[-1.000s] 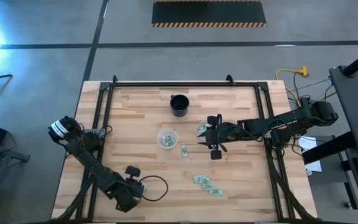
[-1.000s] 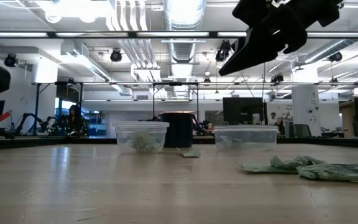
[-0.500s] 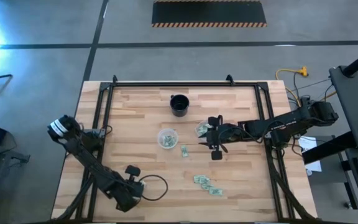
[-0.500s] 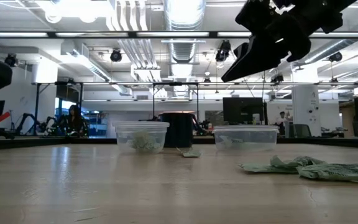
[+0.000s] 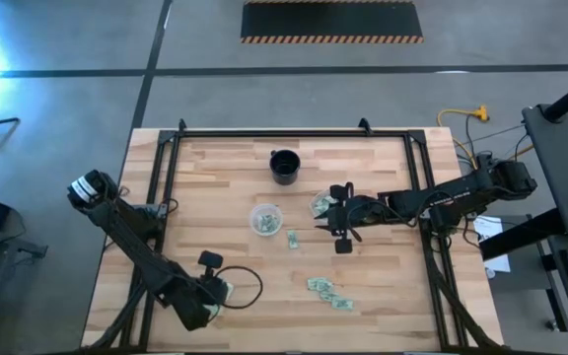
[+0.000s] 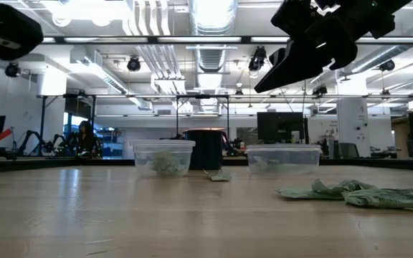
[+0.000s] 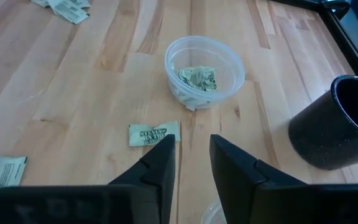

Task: Pick and place Stevia / Truvia into bins
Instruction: Put the green stevia packet into the left transparent container

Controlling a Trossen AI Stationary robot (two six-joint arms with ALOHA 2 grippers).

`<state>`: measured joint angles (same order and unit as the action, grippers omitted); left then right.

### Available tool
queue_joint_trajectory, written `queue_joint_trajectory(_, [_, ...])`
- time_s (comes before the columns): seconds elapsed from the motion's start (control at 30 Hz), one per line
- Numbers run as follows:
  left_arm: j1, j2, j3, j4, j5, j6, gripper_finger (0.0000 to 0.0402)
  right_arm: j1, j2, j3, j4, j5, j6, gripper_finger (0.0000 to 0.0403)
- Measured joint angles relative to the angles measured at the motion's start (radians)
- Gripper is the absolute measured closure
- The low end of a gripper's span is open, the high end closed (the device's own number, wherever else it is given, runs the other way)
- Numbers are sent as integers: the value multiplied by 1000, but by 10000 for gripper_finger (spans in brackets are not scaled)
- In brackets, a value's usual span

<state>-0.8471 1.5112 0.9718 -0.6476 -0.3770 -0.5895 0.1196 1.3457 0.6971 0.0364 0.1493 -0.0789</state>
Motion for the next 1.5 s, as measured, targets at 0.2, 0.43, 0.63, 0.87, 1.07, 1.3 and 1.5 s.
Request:
queue_joint_trajectory(0.2, [2, -2, -6, 15, 2, 24, 401, 0, 0, 0, 0, 0, 1, 312])
queue_joint_trajectory(0.43, [22, 64, -16, 69, 15, -56, 387, 0, 0, 0, 0, 0, 1, 312])
queue_joint_trajectory(0.63, [62, 69, -15, 64, 169, -13, 331, 0, 0, 0, 0, 0, 16, 319])
queue_joint_trajectory(0.87, [62, 69, -13, 66, 166, 25, 238, 0, 0, 0, 0, 0, 16, 313])
queue_joint_trajectory(1.07, [61, 108, -17, 68, 167, 94, 206, 0, 0, 0, -1, 0, 11, 315])
queue_joint_trajectory(1.3, [61, 151, -17, 71, 186, 135, 205, 0, -2, -5, -2, 0, 8, 324])
queue_joint_trajectory(1.5, [61, 168, -17, 72, 190, 147, 205, 0, -2, -20, 4, 0, 13, 319])
